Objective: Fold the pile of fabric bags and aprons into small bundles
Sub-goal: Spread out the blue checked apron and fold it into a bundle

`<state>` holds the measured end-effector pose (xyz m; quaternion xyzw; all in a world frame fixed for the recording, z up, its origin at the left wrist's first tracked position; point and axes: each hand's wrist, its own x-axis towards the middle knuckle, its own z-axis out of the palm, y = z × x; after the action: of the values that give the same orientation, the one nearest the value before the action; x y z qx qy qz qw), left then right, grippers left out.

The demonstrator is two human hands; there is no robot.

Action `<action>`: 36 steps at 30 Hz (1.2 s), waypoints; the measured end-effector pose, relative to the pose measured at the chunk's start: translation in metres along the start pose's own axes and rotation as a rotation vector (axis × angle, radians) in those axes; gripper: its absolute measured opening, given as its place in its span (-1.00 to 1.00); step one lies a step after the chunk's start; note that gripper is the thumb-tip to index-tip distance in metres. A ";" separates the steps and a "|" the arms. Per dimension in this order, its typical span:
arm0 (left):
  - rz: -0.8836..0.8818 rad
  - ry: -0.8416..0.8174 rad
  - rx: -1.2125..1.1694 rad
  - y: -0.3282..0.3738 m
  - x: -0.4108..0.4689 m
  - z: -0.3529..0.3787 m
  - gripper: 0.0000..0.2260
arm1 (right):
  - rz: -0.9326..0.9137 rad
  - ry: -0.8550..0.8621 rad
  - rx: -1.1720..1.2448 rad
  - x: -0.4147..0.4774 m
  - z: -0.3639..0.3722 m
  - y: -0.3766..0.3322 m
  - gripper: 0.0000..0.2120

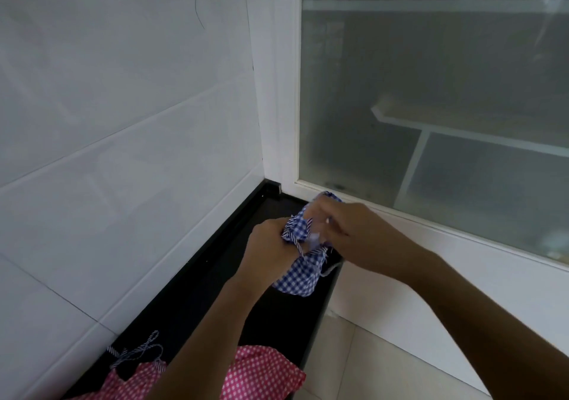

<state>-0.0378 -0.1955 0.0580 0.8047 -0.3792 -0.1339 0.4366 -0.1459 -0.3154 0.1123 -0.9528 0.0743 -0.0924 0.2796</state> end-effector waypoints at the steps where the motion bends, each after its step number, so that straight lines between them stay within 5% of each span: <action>1: -0.022 -0.071 0.036 0.000 0.002 -0.004 -0.83 | -0.072 -0.001 -0.050 0.002 -0.007 0.000 -0.84; 4: -0.002 -0.237 0.059 0.001 0.007 -0.013 -0.79 | -0.318 -0.159 -0.201 0.012 -0.019 0.004 -0.65; 6: 0.000 -0.308 -0.001 0.003 0.008 -0.017 -0.78 | -0.283 -0.340 -0.192 0.019 -0.017 0.008 -0.47; 13: -0.009 -0.406 -0.026 0.001 0.010 -0.017 -0.45 | -0.175 -0.433 -0.084 0.031 -0.003 0.024 -0.57; 18: -0.082 -0.106 -0.015 -0.018 0.012 -0.016 -0.30 | -0.066 -0.190 -0.025 0.035 0.007 0.048 -0.67; 21: -0.327 0.150 -0.211 -0.022 0.007 -0.020 -0.10 | 0.114 0.039 0.087 0.034 0.012 0.061 -0.64; 24: -0.578 -0.043 -0.508 -0.018 -0.010 -0.005 0.27 | 0.316 0.208 0.316 0.034 0.022 0.063 -0.59; 25: -0.594 -0.109 -0.612 -0.017 -0.013 0.004 0.25 | 0.344 0.248 0.383 0.033 0.026 0.061 -0.59; 29: -0.448 -0.013 -0.983 -0.009 -0.008 0.022 -0.52 | 0.326 0.219 0.543 0.026 0.044 0.049 -0.68; 32: -0.435 0.006 -1.141 -0.012 -0.004 0.015 -0.63 | 0.259 0.077 0.571 0.022 0.037 0.045 -0.70; 36: -0.369 -0.224 -1.156 -0.010 -0.013 0.002 -0.59 | 0.065 -0.172 0.712 0.015 0.004 0.056 -0.68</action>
<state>-0.0427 -0.1835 0.0476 0.4714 -0.1434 -0.4748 0.7292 -0.1355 -0.3626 0.0809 -0.7974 0.0437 -0.0232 0.6014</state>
